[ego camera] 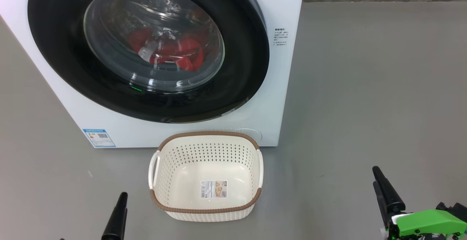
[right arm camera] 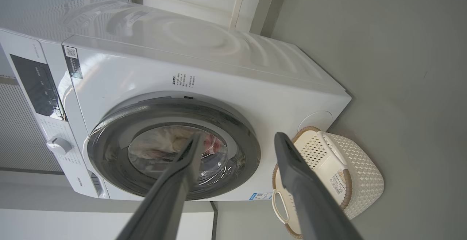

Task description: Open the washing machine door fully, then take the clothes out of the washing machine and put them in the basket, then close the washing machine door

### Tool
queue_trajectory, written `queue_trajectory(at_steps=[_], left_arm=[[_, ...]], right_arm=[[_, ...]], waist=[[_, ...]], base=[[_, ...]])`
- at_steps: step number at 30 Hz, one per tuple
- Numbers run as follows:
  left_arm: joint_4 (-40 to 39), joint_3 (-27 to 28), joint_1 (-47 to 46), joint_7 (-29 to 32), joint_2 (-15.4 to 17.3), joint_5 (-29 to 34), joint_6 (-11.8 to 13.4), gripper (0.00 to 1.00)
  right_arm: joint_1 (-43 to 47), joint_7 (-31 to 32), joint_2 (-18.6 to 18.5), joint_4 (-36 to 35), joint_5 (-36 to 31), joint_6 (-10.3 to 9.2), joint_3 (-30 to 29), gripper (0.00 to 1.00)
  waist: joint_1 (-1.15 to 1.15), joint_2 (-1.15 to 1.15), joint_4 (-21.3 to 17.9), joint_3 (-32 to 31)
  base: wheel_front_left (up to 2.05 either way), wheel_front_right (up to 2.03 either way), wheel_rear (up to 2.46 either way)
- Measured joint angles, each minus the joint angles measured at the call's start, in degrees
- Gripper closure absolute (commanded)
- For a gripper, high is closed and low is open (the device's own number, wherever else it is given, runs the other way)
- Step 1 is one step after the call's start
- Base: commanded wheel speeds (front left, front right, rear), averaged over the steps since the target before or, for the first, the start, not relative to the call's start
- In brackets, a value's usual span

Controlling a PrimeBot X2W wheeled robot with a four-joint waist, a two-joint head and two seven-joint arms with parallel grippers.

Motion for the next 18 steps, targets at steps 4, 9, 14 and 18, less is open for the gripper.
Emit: queue_trajectory(at_steps=[4, 9, 14, 18], left_arm=[[-0.36, -0.36, 0.00, -0.75, 0.16, 3.26, 0.00, 0.00], [-1.15, -0.41, 0.02, -1.71, 0.21, 7.62, 0.00, 0.00], [-1.97, -0.38, 0.23, -2.46, 0.23, 12.10, 0.00, 0.00], [-2.67, -0.47, 0.24, -2.97, 0.35, 15.85, 0.00, 0.00]], right_arm=[[0.01, -0.57, -0.60, -0.01, -2.34, 0.00, 0.91, 0.00], [0.03, -1.47, -0.87, -0.01, -5.41, 0.00, 1.48, 0.00], [0.51, -2.16, -1.34, -0.27, -9.51, 0.00, 1.92, 0.00], [0.81, -2.82, -1.45, -0.64, -12.36, 0.00, 2.10, 0.00]], waist=[[0.00, 0.00, 0.07, 0.09], [0.00, 0.00, 0.14, 0.16], [-0.01, 0.00, 0.17, 0.24], [0.00, 0.00, 0.24, 0.40]], base=[[0.00, 0.00, 0.00], [0.00, 0.00, 0.00], [0.00, 0.00, 0.00], [0.00, 0.00, 0.00]])
